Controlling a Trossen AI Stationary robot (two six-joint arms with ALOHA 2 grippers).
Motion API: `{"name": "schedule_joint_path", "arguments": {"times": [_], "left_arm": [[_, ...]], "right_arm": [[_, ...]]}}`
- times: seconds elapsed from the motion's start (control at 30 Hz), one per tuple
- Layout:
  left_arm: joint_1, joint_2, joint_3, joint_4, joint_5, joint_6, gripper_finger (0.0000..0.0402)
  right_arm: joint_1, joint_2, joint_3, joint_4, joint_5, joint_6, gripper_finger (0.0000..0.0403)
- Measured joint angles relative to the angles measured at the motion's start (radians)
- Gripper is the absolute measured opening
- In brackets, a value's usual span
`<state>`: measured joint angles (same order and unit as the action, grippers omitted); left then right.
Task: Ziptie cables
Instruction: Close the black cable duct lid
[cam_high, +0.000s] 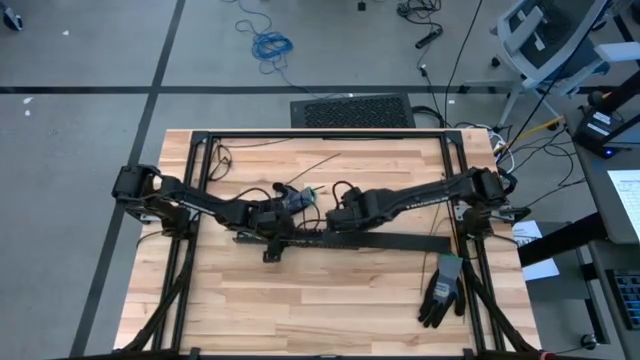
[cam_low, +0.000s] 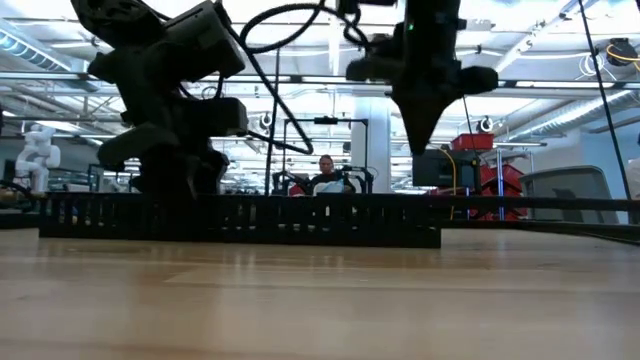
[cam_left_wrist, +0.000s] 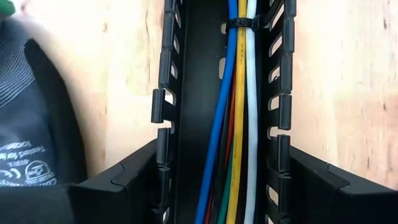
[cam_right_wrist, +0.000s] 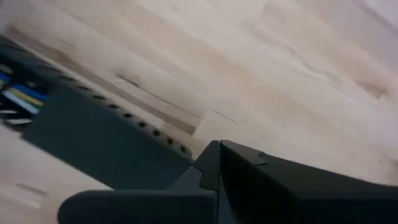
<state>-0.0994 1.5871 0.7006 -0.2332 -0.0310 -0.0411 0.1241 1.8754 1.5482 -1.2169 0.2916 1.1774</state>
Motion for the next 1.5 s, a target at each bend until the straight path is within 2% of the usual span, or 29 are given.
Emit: {"name": "schedule_joint_path", "arguments": {"times": [0.2, 0.4, 0.67, 0.87, 1.07, 1.5], "left_arm": [[-0.001, 0.001, -0.001, 0.088, 0.000, -0.031, 0.0265], [-0.002, 0.005, -0.002, 0.123, -0.007, -0.106, 0.0263], [-0.003, 0.005, -0.001, 0.122, -0.029, -0.123, 0.0248], [-0.009, 0.004, -0.001, 0.122, -0.050, -0.162, 0.0247], [-0.013, 0.004, -0.001, 0.120, -0.060, -0.160, 0.0247], [-0.014, 0.002, -0.002, 0.099, -0.101, -0.155, 0.0246]], "right_arm": [[-0.019, 0.017, -0.003, 0.120, -0.186, -0.049, 0.0000], [-0.018, 0.017, -0.002, 0.170, -0.213, -0.016, 0.0000], [-0.033, 0.074, -0.003, 0.166, -0.215, -0.028, 0.0000], [-0.053, 0.090, -0.003, 0.159, -0.148, 0.036, 0.0000], [-0.059, 0.089, -0.003, 0.132, -0.141, 0.065, 0.0000], [-0.056, 0.191, 0.001, 0.338, -0.247, 0.043, 0.0000]]}}
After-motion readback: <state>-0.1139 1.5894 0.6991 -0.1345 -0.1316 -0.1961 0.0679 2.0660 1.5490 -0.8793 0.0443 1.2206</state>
